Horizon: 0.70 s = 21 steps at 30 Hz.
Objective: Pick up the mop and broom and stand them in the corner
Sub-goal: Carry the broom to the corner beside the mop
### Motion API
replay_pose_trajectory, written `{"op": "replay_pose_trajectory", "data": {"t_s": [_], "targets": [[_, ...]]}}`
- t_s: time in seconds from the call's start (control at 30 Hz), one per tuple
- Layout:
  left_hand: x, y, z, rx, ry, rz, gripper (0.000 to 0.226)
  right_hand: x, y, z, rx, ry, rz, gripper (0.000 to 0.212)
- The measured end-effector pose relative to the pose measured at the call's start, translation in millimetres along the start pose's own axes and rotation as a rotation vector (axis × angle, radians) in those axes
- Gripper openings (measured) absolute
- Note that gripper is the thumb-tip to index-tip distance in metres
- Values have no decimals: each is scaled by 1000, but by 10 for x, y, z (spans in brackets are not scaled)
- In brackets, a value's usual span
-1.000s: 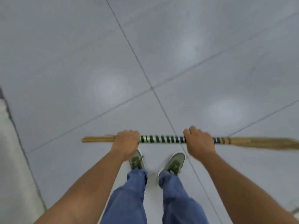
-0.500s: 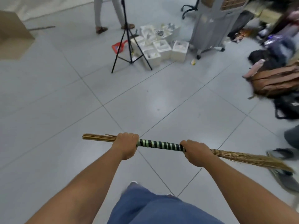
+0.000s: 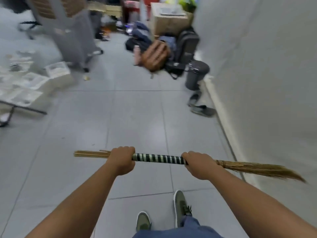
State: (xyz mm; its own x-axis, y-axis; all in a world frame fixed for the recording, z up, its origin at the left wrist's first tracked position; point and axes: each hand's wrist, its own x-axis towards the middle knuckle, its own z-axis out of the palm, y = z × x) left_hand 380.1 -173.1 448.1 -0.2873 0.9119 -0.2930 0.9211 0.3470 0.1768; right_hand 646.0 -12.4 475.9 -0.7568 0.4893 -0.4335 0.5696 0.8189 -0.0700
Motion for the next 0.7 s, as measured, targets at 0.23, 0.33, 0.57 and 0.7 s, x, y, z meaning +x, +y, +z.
{"op": "replay_pose_trajectory", "data": {"t_s": [0.23,0.33,0.57,0.7], "targets": [[472,1340,-6,135,-26,474,5,-1509,410,507,207,31,439,16],[469,2026,54,175,-33,670,10,-2232,468,773,333,75,614,13],[23,3539,307,309,-40,995,19,-3646,462,1557,565,35,854,19],[-426,4480,552,350,-30,1116,21,-4508,470,1996,632,77,954,24]]}}
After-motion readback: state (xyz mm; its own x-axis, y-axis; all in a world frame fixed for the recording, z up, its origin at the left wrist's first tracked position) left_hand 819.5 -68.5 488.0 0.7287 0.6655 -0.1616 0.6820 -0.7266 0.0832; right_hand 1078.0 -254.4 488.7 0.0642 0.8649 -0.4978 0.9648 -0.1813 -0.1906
